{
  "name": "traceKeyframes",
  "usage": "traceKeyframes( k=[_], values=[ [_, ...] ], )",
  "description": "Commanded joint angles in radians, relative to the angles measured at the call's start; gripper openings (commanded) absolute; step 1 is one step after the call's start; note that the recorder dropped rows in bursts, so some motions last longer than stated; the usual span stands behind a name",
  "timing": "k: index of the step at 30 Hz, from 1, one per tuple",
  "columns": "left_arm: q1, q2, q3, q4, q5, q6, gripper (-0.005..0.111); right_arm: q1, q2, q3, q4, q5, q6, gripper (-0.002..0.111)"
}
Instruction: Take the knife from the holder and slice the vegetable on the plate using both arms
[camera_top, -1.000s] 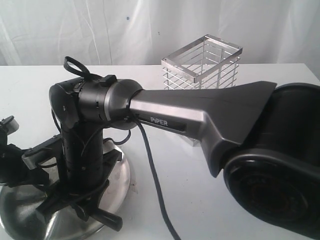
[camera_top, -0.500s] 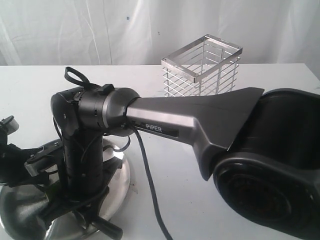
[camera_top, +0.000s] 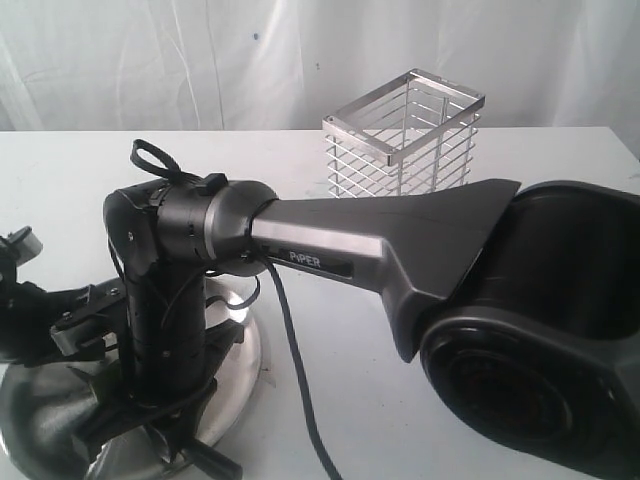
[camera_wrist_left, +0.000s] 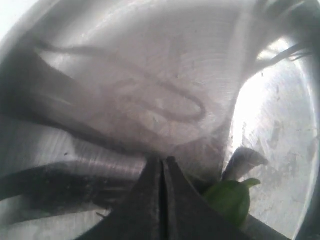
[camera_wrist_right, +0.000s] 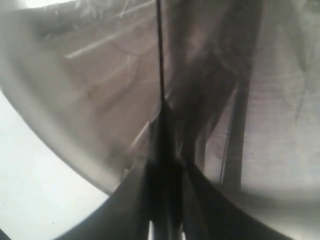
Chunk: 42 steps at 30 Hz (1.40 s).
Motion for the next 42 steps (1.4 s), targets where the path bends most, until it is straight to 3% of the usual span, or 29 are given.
traceKeyframes(
  k=[1,10,21,31,37,42],
  values=[
    [-0.003,-0.067,-0.054,0.029,0.083,0.024,0.0,0.0,0.013,-0.002,-0.01,-0.028,0.01,0.0],
    [-0.003,-0.122,-0.077,0.344,0.123,-0.206,0.0,0.0,0.004,-0.002,-0.01,-0.028,-0.006,0.0],
    [-0.003,-0.122,-0.071,0.368,0.166,-0.209,0.0,0.0,0.002,-0.002,-0.01,-0.028,-0.006,0.0],
    [-0.003,-0.037,-0.005,0.347,0.034,-0.196,0.0,0.0,0.003,-0.002,-0.01,-0.028,-0.007,0.0],
    [-0.003,0.052,-0.005,0.327,0.068,-0.174,0.0,0.0,0.003,-0.002,-0.01,-0.028,-0.007,0.0],
    [-0.003,0.006,-0.029,0.291,0.083,-0.174,0.0,0.0,-0.002,-0.002,-0.01,-0.028,-0.007,0.0]
  ],
)
